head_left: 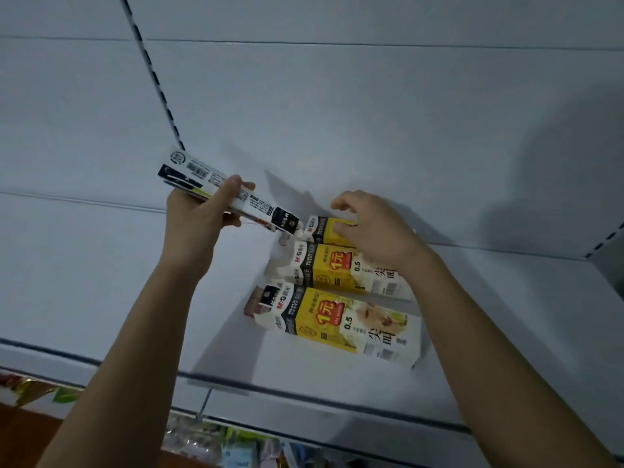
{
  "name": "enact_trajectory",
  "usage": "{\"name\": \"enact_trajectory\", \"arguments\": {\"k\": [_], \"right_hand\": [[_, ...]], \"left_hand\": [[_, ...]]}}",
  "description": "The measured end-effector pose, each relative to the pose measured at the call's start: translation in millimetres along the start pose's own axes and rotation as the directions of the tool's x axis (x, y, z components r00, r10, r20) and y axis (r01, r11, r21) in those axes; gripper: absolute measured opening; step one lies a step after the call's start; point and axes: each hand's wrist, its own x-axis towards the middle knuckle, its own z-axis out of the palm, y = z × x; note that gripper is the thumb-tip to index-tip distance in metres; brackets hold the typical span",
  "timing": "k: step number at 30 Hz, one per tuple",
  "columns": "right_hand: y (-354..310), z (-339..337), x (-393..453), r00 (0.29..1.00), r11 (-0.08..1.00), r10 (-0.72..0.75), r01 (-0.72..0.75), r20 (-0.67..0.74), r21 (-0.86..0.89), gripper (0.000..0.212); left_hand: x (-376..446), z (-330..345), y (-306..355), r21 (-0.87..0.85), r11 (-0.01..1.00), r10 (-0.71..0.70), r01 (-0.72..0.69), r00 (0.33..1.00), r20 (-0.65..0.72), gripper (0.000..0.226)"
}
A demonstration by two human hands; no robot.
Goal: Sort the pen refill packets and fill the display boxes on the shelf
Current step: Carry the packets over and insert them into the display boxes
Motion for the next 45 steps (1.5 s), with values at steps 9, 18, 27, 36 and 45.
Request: {"name": "enact_trajectory", "arguments": {"k": [9, 18, 27, 36, 45], "right_hand": [[-3.4, 12.2, 33.5, 0.958, 0.996, 0.086, -0.077, 0.272, -0.043, 0.049], [-9.7, -12.7, 38.1, 1.000, 0.883, 0.025, -0.018, -0.009, 0.468, 0.061], [-8.1, -17.0, 39.1, 0.994, 0.790, 0.035, 0.035, -0.102, 0.612, 0.059], [-10.2, -10.1, 39.2, 0.996, 0.781, 0.015, 0.042, -0.086, 0.623, 0.057], [-10.9, -12.0, 35.0, 0.994, 0.809, 0.042, 0.027, -0.103, 0.587, 0.061]], "left_hand": [[50.0, 11.9, -13.0, -0.104, 0.994, -0.024, 0.029, 0.998, 0.054, 0.010], [86.7, 21.4, 26.3, -0.143, 0.980, 0.131, -0.137, 0.990, -0.053, 0.014], [85.4, 41.6, 58.9, 0.044, 0.969, 0.234, -0.242, 0.962, 0.137, 0.014], [67.5, 72.6, 48.7, 0.348, 0.916, 0.147, -0.201, 0.973, 0.176, 0.060], [66.3, 55.2, 54.6, 0.351, 0.914, 0.151, -0.205, 0.973, 0.177, 0.008]]}}
